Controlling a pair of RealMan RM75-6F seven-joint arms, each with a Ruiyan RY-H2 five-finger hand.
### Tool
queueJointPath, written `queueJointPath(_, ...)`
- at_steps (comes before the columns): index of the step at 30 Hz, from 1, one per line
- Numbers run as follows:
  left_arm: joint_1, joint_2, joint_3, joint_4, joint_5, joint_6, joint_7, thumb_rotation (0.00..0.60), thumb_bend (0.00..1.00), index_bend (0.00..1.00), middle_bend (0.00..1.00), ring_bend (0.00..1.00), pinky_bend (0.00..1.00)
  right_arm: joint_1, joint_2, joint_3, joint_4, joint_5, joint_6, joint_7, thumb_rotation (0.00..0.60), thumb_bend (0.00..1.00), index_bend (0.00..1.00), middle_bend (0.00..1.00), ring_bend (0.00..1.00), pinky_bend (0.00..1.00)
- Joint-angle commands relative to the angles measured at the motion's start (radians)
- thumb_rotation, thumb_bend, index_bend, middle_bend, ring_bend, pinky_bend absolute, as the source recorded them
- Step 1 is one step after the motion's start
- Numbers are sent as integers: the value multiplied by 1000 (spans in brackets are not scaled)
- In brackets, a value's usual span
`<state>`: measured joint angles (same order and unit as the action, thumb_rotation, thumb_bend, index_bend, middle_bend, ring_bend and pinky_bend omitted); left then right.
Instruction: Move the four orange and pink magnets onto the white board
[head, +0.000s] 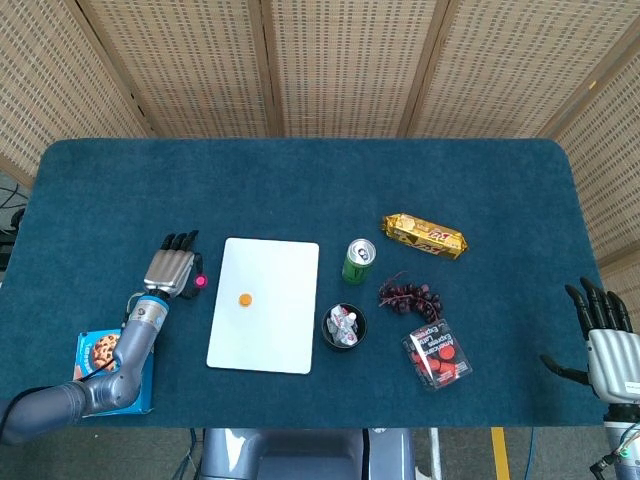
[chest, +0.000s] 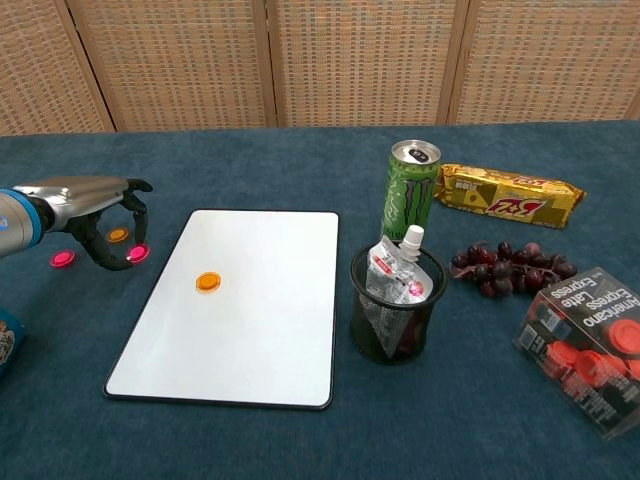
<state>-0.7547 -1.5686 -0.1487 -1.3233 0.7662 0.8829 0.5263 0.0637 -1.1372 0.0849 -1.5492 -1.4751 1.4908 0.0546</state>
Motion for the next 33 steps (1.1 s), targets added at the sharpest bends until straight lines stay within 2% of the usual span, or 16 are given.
queueJointPath(1,2,39,17,-128,55,20,1,600,327,535,0,0,0,0,0,0,0,-1,1,0,600,56,0,0,0,0)
queueJointPath(9,-34,-24,20,-189,61,39,42,600,327,535,0,0,0,0,1,0,0,1,-1,3,600,53,0,0,0,0)
queueJointPath(15,-56,-70,52,-231,28,76,134,600,326,535,0,0,0,-2,2,0,2,1,0,11,600,53,0,0,0,0)
queueJointPath(26,-50,-52,94,-293,-19,136,210,600,310,530,0,0,0,-4,2,-1,6,-3,4,19,600,56,0,0,0,0)
queueJointPath(27,-51,-50,94,-295,-23,142,215,600,294,484,0,0,0,-4,3,-1,6,-3,4,19,600,58,0,0,0,0)
queueJointPath(29,-51,-46,93,-303,-29,154,223,600,265,316,0,0,0,-5,3,-1,6,-3,5,19,600,56,0,0,0,0)
queueJointPath(30,-51,-44,93,-307,-31,156,225,600,252,191,0,0,0,-5,3,-1,5,-2,5,19,600,57,0,0,0,0)
queueJointPath(32,-51,-38,92,-315,-35,158,226,600,235,56,0,0,0,-4,3,-1,5,-2,4,19,600,58,0,0,0,0)
queueJointPath(33,-51,-32,90,-323,-38,160,225,600,224,18,0,0,0,-4,3,-1,5,-2,4,19,600,57,0,0,0,0)
